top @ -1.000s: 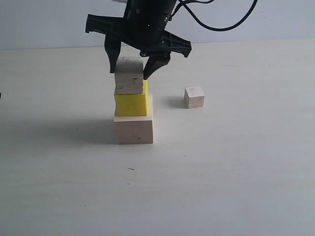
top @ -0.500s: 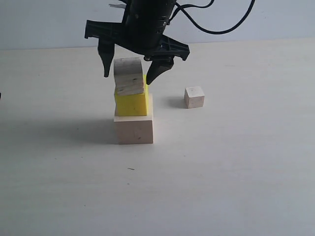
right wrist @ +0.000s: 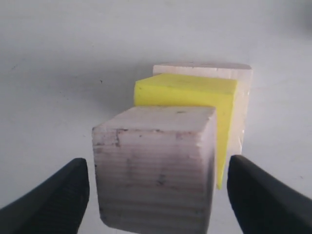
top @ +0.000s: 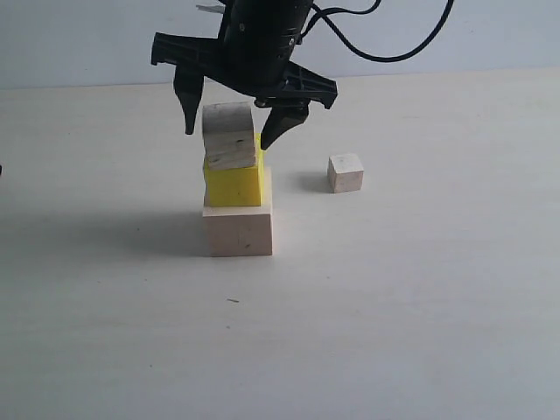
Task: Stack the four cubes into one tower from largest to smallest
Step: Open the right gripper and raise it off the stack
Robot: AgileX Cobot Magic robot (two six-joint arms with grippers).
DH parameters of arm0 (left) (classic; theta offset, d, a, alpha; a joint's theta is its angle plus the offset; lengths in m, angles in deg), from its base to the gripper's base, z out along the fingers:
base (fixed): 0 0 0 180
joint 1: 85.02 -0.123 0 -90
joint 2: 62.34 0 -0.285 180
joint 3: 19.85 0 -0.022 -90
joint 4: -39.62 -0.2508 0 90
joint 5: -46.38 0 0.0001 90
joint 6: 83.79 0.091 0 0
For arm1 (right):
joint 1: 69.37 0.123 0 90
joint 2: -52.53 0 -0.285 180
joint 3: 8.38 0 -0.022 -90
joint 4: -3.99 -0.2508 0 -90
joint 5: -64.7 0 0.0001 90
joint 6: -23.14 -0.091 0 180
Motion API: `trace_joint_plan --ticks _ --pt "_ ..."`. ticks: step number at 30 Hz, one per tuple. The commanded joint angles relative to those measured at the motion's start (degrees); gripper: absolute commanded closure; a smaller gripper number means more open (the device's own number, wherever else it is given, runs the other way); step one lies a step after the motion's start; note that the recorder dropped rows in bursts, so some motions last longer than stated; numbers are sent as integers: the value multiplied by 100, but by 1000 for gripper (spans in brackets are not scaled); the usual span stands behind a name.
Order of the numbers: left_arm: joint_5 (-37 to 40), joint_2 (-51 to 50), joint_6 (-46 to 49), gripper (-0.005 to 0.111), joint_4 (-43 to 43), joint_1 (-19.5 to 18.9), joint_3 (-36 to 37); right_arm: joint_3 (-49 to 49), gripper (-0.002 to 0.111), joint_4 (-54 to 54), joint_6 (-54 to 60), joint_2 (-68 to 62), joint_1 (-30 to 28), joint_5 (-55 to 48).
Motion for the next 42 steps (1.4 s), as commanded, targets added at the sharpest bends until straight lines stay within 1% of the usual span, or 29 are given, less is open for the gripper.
trace_joint_plan --ticks 1,17,24,27,29,30,31,32,33,34,35,37,38,39,42 --pt "17 -13 13 107 48 37 19 -13 34 277 -142 55 7 66" --pt "17 -13 24 107 48 37 19 -13 34 316 -133 68 7 228" --pt "17 -13 24 107 48 37 19 -13 34 189 197 598 7 59" --pt "17 -13 36 107 48 37 19 -13 35 526 360 897 7 -44" --pt "17 -13 36 107 48 37 19 -13 46 710 644 1078 7 -44" --pt "17 -13 36 107 48 37 19 -13 56 750 918 1177 7 -44" --pt "17 -13 36 107 48 37 19 -13 71 766 1229 1302 7 -44" --pt "17 -13 36 107 48 37 19 -13 77 793 1350 1357 7 -44" --pt "17 -13 36 107 48 37 19 -13 92 1061 1638 1477 7 -44" --pt "17 -13 36 107 48 37 19 -13 99 1304 1696 1533 7 -44" --pt "27 -13 35 107 48 37 19 -13 108 1940 1647 1623 7 -44" --pt "50 -13 68 107 48 37 19 -13 108 2702 1609 1705 -59 -44" --pt "63 -13 70 107 48 37 19 -13 108 2828 1609 1720 -117 -44" --pt "102 -13 70 107 48 37 19 -13 108 2827 1609 1733 -378 -44" --pt "114 -13 83 107 48 37 19 -13 108 2827 1634 1645 -836 -44"
